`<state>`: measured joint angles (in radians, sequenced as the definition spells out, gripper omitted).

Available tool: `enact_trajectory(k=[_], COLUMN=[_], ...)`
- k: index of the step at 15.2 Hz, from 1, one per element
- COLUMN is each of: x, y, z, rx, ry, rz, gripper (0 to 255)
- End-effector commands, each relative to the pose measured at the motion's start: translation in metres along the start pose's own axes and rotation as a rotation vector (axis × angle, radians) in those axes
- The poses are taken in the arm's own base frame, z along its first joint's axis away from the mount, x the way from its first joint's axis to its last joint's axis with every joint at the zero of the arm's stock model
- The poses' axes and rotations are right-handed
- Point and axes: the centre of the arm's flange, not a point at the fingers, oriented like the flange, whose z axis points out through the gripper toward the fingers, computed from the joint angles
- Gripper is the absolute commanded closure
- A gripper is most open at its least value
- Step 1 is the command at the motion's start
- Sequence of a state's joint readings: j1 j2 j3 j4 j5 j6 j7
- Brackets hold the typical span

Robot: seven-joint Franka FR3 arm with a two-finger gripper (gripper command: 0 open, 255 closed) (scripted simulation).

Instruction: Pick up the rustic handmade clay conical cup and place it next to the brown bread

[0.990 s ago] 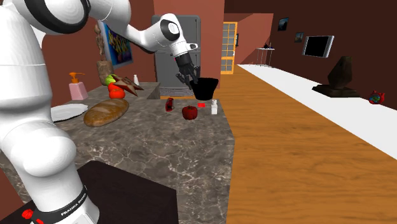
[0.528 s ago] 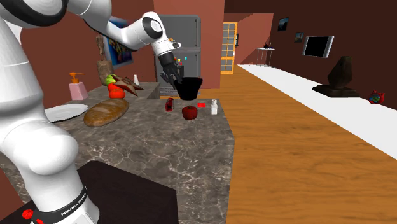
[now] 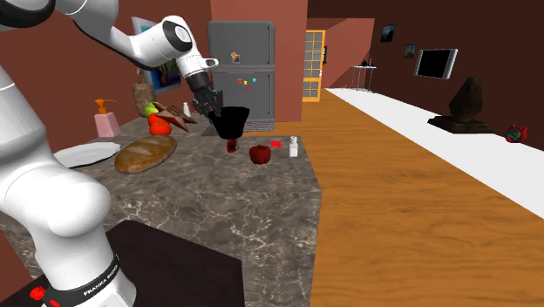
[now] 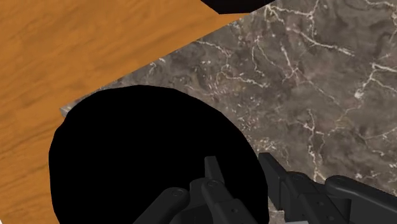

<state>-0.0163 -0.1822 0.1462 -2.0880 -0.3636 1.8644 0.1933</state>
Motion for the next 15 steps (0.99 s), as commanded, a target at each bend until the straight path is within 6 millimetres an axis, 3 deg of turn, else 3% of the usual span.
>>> enact_trajectory(k=[1, 15], x=[-0.01, -0.093], y=[-0.022, -0.175], z=[-0.009, -0.07], rx=[-0.001, -0.001], ry=[0.0, 0.0], rz=[0.002, 0.002], gripper=[255, 255])
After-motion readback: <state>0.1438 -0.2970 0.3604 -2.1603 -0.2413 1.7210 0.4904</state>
